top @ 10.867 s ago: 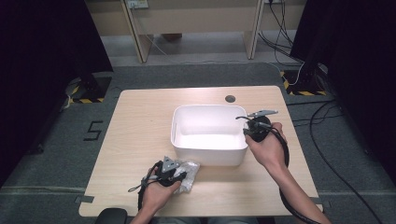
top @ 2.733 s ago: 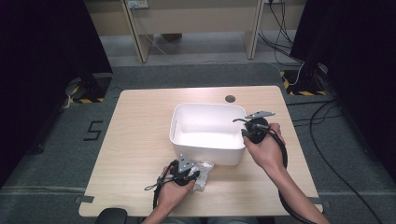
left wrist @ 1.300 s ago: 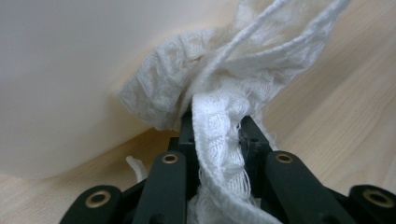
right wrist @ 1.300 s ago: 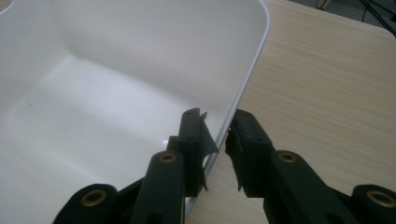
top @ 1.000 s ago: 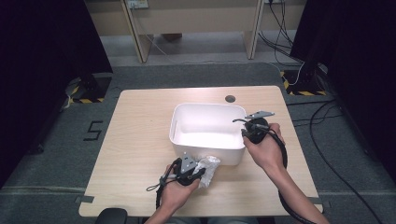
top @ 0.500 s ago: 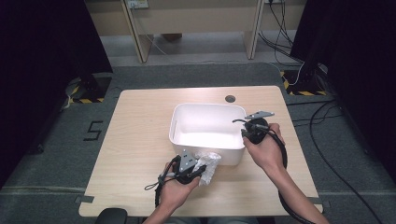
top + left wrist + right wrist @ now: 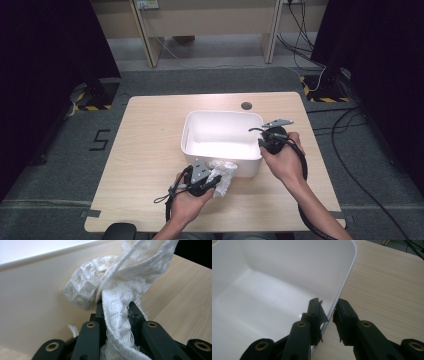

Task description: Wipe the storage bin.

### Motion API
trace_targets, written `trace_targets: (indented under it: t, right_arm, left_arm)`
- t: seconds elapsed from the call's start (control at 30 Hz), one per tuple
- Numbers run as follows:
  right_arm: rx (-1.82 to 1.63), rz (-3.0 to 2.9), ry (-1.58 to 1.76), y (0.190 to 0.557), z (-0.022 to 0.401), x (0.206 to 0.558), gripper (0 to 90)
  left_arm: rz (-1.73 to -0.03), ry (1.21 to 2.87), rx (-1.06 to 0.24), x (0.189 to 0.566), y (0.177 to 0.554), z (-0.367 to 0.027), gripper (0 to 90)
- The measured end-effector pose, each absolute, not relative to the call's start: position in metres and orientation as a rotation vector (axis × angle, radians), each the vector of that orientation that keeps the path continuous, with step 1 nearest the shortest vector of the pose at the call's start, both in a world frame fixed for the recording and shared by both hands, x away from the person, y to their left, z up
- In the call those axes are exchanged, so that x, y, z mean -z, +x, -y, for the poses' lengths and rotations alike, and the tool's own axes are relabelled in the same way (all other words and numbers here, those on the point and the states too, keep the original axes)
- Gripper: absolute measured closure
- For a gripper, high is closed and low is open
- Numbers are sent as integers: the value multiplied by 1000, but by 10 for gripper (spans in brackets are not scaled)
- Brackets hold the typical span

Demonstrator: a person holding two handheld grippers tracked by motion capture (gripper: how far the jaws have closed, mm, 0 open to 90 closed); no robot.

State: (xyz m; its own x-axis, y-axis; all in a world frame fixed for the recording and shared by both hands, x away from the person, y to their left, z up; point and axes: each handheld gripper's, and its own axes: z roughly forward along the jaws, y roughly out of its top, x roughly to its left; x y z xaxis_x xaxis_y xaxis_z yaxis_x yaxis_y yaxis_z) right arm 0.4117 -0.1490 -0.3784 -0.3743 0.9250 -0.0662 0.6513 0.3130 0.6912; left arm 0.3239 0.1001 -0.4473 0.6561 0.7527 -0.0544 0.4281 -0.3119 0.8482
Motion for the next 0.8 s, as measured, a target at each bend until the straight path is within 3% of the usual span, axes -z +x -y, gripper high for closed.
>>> trace_targets:
  t: [0.8]
  right_arm:
    - [-804, -2133, 1388, 411, 148, 378, 744]
  left_arm:
    - [-908, 1949, -439, 439, 324, -97, 756]
